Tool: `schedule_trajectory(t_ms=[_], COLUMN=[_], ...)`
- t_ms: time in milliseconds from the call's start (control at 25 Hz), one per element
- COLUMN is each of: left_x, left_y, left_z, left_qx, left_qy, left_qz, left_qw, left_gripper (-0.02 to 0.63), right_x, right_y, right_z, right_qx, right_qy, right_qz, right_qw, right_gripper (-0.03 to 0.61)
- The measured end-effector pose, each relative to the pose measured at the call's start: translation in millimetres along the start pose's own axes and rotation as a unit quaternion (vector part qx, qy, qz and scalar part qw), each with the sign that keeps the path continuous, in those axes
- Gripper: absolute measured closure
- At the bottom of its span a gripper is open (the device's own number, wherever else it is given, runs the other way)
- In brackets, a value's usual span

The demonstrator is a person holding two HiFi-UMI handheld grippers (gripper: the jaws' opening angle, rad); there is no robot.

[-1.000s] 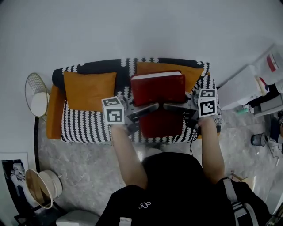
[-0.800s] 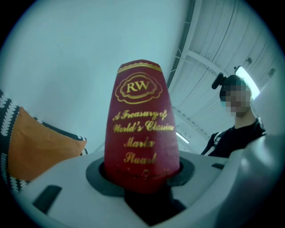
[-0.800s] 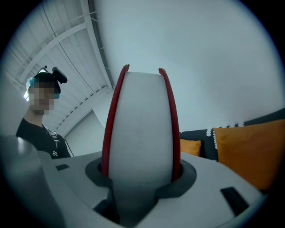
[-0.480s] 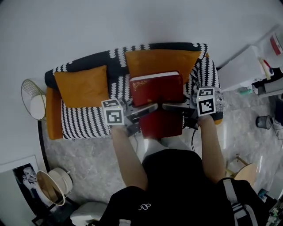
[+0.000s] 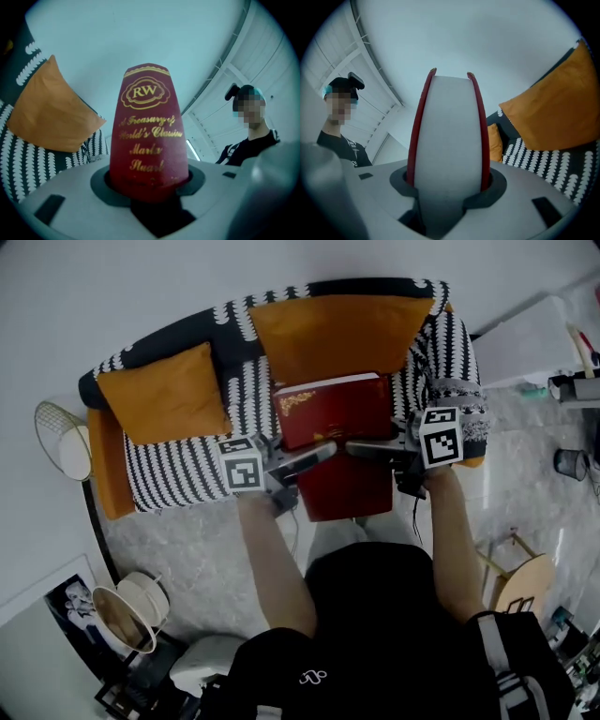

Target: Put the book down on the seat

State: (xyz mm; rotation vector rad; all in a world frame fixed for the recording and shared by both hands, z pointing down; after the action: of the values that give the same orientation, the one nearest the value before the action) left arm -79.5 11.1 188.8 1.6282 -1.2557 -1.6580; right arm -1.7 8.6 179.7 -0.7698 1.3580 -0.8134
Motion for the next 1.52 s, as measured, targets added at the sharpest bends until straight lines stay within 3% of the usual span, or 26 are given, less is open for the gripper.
schedule_trajectory(t_ms=[280,640,840,1080,1240,1360,1520], left_x=[-56,-87,-116,-149,-166,-173,-197], left_y=[90,127,169,218,243,249,263], left_z=[-30,-34,-32,-29,-22,-11,24], left_qx=[0.008,0.02,0.025,0.019,0.055,0.084,0.138], left_qy=[0.016,0.033,0.04,0.02,0.03,0.014,-0.005], left_qz=[0.067,0.111,0.128,0.184,0.198,0.209,0.23], left_qw=[0.9976,0.9931,0.9907,0.9826,0.9783,0.9741,0.9634], left_gripper=[0.399,0.399,0.399,0.399,0.387,0.382,0.38], right_x=[-54,-86,-119,-144,-152,-159,-166], right_y=[-93,-130,-171,-221,-250,-259,-278], right_z=[23,26,21,44,46,40,48], right_qx=[-0.004,-0.007,-0.003,0.0,0.017,0.029,0.019], right_qy=[-0.002,-0.009,-0.016,-0.022,0.002,0.015,-0.017], right_qz=[-0.068,-0.117,-0.138,-0.171,-0.18,-0.183,-0.202], right_qw=[0.998,0.993,0.99,0.985,0.984,0.983,0.979], right_gripper=[0.343,0.342,0.342,0.347,0.347,0.347,0.348])
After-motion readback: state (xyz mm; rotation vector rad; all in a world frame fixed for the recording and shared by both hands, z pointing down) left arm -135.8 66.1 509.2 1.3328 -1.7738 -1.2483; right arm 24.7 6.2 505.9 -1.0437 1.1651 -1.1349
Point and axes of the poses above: the fingertips, and each gripper's own axes: z backward along the fingers, y to its left, x out of its top, the point moved 3 cm from there along z, backward along the fingers, and after that the axes turned 10 degrees about x, right-handed, at the moved point
